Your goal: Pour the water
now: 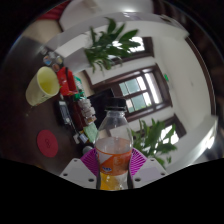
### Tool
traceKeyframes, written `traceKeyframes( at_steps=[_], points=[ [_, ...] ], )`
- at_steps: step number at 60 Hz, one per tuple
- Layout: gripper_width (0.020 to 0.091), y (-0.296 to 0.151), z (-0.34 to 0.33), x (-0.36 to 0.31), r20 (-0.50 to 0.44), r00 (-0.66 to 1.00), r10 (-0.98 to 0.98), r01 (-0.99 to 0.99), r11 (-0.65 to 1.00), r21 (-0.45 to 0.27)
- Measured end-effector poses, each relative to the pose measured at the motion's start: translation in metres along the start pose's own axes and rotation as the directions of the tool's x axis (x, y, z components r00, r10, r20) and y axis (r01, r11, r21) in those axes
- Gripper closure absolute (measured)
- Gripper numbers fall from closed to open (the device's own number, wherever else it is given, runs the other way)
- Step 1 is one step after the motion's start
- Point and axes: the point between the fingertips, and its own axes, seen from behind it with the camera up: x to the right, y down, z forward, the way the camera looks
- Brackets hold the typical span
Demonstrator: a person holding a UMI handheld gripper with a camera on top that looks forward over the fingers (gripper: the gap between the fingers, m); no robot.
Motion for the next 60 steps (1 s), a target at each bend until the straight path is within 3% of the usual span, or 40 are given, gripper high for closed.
traceKeyframes(
  at_steps=[9,18,34,49,55,60],
  points=[
    [0.0751,-0.05,0.018,-0.025,-0.018,0.947,-0.319,0.32,0.947,0.038],
    [0.0749,-0.086,0.028,-0.054,-0.021,0.855,-0.518,0.518,0.853,0.065],
    [0.0748,-0.114,0.045,-0.062,-0.107,0.562,-0.82,0.824,0.566,-0.007],
    [0.0747,-0.124,0.046,-0.068,-0.129,0.533,-0.836,0.844,0.536,0.005],
    [0.0746,-0.116,0.043,-0.061,-0.1,0.66,-0.745,0.75,0.661,0.024],
    [0.0743,-0.111,0.035,-0.051,-0.043,0.831,-0.554,0.556,0.829,0.063]
  ],
)
